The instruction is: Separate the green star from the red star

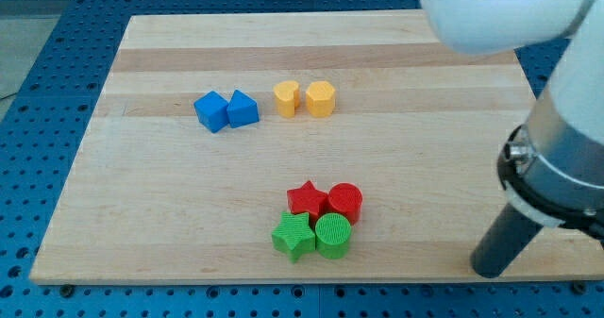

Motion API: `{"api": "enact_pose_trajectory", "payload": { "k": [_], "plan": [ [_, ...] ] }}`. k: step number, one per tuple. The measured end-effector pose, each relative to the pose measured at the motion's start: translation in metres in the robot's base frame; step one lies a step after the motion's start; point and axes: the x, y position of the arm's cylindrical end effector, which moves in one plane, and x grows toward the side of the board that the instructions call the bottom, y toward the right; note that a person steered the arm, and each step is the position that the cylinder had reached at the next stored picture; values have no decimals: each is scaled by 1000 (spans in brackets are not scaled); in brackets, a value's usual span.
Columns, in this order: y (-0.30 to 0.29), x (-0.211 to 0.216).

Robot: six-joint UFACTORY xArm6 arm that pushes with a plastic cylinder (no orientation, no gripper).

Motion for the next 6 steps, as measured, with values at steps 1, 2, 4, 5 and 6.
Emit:
{"api": "enact_pose_trajectory", "payload": {
  "k": [1,2,4,5,6],
  "plan": [
    [-69,-2],
    [-137,-8],
    [-245,-34],
    [-245,-25],
    [-224,-7]
  ]
}}
